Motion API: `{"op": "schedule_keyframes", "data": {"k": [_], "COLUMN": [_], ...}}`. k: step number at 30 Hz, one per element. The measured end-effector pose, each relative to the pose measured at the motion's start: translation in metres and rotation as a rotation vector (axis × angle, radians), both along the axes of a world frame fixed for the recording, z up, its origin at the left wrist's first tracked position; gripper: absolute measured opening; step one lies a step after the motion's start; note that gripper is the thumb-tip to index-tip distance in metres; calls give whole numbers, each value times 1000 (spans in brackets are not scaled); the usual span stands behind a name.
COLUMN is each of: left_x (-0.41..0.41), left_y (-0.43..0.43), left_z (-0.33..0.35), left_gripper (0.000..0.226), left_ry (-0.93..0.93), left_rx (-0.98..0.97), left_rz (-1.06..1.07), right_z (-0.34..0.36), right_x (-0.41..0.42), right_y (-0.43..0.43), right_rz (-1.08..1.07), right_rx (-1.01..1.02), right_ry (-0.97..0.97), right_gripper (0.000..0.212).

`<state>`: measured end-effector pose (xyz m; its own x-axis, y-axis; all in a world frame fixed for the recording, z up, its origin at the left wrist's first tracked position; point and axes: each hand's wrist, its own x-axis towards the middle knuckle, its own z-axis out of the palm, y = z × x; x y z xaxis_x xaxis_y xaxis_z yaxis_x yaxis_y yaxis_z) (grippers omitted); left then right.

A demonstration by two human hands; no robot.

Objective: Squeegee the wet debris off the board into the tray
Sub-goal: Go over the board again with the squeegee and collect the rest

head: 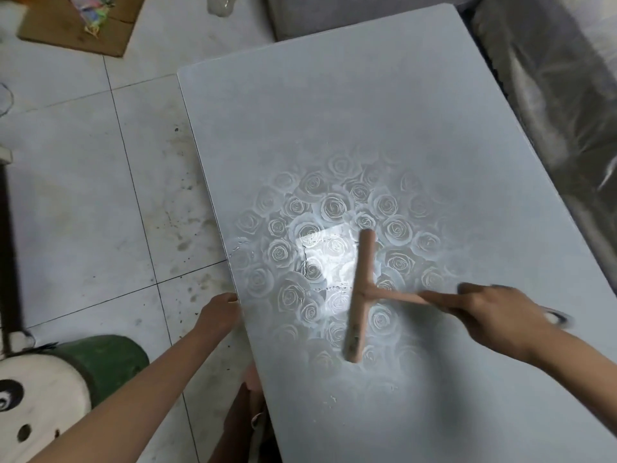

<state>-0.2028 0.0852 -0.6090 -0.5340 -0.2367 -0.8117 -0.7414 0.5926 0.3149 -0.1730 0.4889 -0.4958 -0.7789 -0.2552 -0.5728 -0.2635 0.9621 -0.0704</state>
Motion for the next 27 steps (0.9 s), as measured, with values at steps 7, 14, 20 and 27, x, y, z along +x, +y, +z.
{"op": "schedule_keyframes", "data": {"k": [7, 14, 20, 27], "left_x": [11, 33, 66, 102], "left_y": [-1, 4, 4, -15], "left_z": [17, 47, 56, 43], "left_gripper": [55, 58, 62, 60], "left_ry": [-22, 123, 296, 167], "left_rx": [-41, -123, -258, -187], "left_rz": [-73, -339, -688, -708], "right_z": [-28, -9, 16, 13], "right_x": [13, 62, 174, 281], "right_y": [-72, -80, -81, -146], "right_rz": [-73, -171, -507, -602], "right_rx": [-78, -11, -35, -110], "right_ry": [42, 128, 15, 16], "right_gripper": [53, 53, 47, 61]}}
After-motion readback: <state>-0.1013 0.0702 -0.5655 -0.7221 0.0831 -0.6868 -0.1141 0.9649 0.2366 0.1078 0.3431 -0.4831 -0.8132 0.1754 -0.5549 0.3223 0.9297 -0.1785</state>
